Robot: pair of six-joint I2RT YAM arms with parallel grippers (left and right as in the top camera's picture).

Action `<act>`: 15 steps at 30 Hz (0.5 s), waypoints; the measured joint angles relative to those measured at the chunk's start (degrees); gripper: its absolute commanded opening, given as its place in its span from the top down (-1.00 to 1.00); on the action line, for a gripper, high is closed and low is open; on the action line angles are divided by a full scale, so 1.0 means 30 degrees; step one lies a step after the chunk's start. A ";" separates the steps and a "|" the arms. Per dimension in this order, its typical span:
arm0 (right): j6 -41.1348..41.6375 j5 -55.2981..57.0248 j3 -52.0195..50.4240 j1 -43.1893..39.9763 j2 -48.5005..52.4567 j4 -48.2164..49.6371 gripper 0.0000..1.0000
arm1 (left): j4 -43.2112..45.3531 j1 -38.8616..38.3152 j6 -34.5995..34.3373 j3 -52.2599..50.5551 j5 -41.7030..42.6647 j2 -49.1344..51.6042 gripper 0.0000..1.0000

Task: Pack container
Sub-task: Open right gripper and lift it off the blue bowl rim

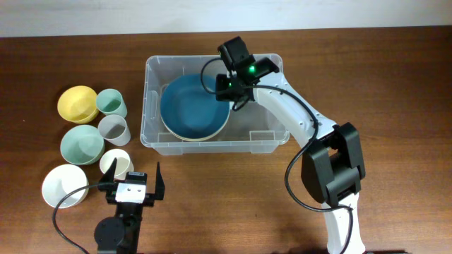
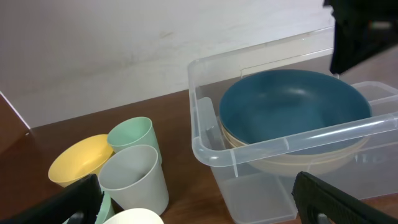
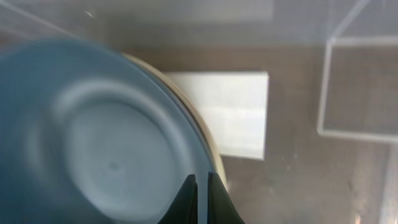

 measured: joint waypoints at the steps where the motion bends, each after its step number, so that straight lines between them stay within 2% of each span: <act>1: -0.0066 0.0007 0.0328 0.0000 0.0000 0.0102 0.93 | 0.0000 0.0000 0.0000 0.0000 0.0000 0.0000 -0.99; 15: -0.0291 0.0000 0.1188 0.0197 0.0073 0.4073 0.92 | 0.0000 0.0000 0.0000 0.0000 0.0000 0.0000 -0.99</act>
